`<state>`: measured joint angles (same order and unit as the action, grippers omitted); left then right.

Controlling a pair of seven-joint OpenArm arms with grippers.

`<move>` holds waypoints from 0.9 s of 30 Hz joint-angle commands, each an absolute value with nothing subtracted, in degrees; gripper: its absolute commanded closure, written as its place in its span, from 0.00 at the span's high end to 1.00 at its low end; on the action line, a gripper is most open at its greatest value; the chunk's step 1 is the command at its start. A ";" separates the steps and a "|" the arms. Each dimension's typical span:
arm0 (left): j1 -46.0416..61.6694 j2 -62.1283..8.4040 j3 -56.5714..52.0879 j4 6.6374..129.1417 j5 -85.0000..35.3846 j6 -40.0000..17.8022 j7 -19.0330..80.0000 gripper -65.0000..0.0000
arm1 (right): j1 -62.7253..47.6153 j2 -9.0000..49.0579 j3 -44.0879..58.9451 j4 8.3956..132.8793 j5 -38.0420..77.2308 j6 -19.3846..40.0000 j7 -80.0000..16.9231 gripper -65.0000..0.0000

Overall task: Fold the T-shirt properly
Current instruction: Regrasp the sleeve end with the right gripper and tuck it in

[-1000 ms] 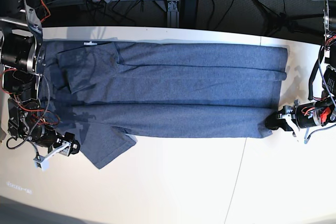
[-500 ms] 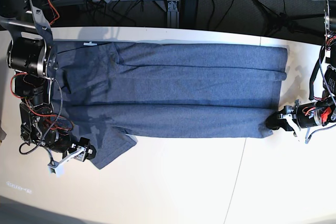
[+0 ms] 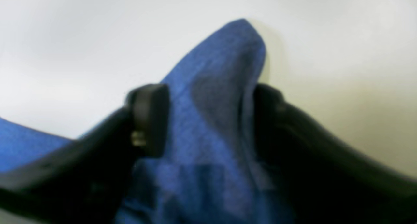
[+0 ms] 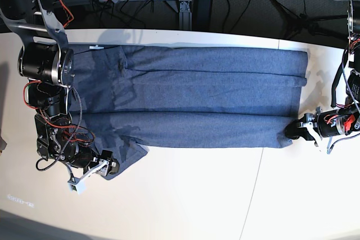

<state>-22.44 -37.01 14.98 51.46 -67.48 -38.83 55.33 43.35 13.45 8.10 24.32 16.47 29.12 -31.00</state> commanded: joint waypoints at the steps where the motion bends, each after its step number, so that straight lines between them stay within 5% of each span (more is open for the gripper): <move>1: -24.14 -38.26 14.55 52.23 -68.38 -40.00 54.68 0.00 | 44.23 13.67 8.12 24.49 15.16 31.75 -31.81 0.39; 4: -24.45 -38.26 14.55 52.23 -68.38 -40.00 54.65 0.00 | 43.92 13.82 8.12 24.49 13.41 31.77 -28.18 0.00; 12: -24.75 -38.28 14.55 54.17 -67.88 -40.00 54.24 0.00 | 43.62 14.63 8.12 27.42 8.60 32.49 -25.65 0.00; 27: -21.58 -39.38 14.55 62.94 -66.19 -40.00 56.86 0.00 | 22.59 22.13 8.05 61.43 21.26 33.50 -25.98 0.00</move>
<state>-20.32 -38.13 14.98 62.19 -65.41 -38.83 57.45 21.15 20.95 7.81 60.53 20.49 29.52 -27.35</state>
